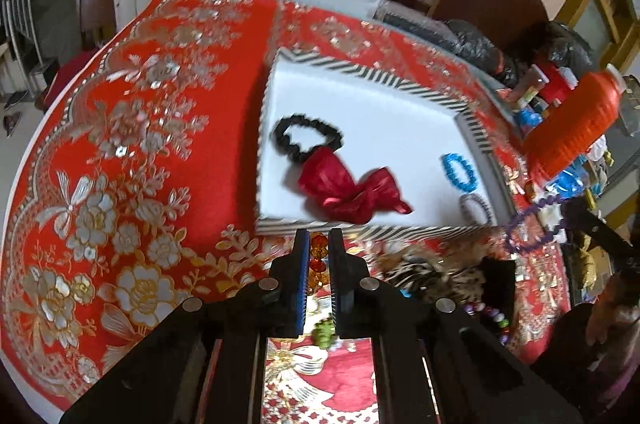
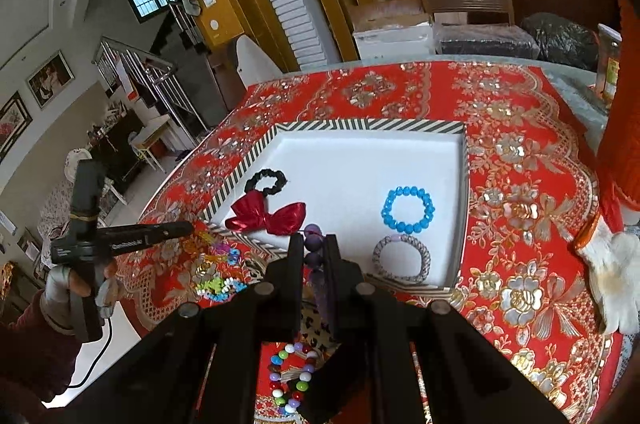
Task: Organize jewelry
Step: 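Release the multicolour bracelet in the tray with the left tool while the right tool carries the purple one, then open the right tool to drop the purple bead bracelet into the tray, then grasp the green flower bracelet with the left tool while the right tool grasps the leopard bow scrunchie, then carry the green bracelet over the tray with the left tool while the right tool carries the leopard scrunchie, then release the green bracelet with the left tool while the right tool drops the leopard scrunchie in the tray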
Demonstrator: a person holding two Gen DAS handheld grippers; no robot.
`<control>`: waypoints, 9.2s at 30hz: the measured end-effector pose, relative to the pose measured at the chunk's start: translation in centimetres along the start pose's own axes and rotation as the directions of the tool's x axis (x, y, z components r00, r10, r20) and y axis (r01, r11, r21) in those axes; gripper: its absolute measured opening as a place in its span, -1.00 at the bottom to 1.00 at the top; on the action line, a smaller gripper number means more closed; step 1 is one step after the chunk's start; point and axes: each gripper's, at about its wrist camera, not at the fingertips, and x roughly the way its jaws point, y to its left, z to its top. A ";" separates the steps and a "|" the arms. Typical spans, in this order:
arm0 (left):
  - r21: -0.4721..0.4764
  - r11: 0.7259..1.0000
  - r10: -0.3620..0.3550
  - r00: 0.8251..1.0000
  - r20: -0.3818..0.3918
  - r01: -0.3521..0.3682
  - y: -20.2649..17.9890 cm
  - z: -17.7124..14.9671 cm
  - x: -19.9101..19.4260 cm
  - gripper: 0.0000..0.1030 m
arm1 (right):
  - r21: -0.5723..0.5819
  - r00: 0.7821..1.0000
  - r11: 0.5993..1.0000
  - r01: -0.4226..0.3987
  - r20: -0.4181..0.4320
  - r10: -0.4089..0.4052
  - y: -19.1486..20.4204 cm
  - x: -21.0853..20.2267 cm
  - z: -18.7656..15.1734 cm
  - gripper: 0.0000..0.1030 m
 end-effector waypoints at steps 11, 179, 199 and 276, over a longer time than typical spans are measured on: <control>0.083 0.996 -0.038 0.993 0.114 0.029 -3.3 4.3 -4.1 -1.00 | 0.004 0.999 1.000 0.022 0.034 -0.022 -0.4 -1.0 1.1 -0.82; 0.131 0.991 -0.046 0.998 0.052 0.039 -2.0 -0.3 -3.4 -0.98 | -0.115 0.988 0.993 0.000 -0.152 -0.017 6.0 5.7 -3.0 -0.78; 0.227 0.972 0.025 0.991 0.135 -0.055 -6.1 5.1 -2.7 -0.98 | -0.021 0.995 0.995 0.096 -0.018 -0.097 1.8 2.3 1.6 -0.78; 0.122 0.991 0.046 0.998 0.040 -0.051 -5.6 7.4 5.2 -0.70 | 0.031 0.972 0.987 0.159 -0.177 -0.151 -2.2 8.6 5.5 -0.16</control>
